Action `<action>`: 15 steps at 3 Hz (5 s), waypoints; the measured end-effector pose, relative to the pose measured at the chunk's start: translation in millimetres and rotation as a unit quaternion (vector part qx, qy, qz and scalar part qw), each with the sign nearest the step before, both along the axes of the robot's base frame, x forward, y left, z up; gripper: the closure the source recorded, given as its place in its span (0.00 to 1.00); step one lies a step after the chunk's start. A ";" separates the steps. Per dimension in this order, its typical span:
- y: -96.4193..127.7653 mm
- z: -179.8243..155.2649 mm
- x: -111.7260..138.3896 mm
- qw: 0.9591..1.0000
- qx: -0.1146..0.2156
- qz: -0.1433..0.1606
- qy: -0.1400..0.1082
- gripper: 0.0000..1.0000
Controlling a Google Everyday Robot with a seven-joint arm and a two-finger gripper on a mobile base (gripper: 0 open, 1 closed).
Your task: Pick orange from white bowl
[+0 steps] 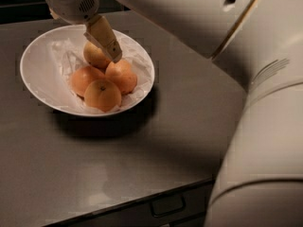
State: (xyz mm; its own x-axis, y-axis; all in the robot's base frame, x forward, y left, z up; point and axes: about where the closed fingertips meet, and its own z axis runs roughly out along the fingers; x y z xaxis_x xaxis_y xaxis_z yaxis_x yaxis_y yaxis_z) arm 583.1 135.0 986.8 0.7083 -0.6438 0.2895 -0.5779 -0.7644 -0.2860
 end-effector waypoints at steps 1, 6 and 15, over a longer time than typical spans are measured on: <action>-9.4 -10.7 2.1 1.000 -0.003 -0.011 0.001 0.00; -27.9 -36.0 8.6 0.995 -0.003 0.093 0.030 0.03; -7.9 -43.5 63.3 0.983 -0.039 0.175 -0.048 0.12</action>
Offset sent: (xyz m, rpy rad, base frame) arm 0.0006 -0.0358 -0.0389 -0.0025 0.0261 -0.0126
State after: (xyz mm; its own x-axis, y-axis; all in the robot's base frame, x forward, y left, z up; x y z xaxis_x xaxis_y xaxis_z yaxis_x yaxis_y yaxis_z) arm 646.3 127.1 943.2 0.8498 -0.3387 0.4039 -0.2489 -0.9333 -0.2589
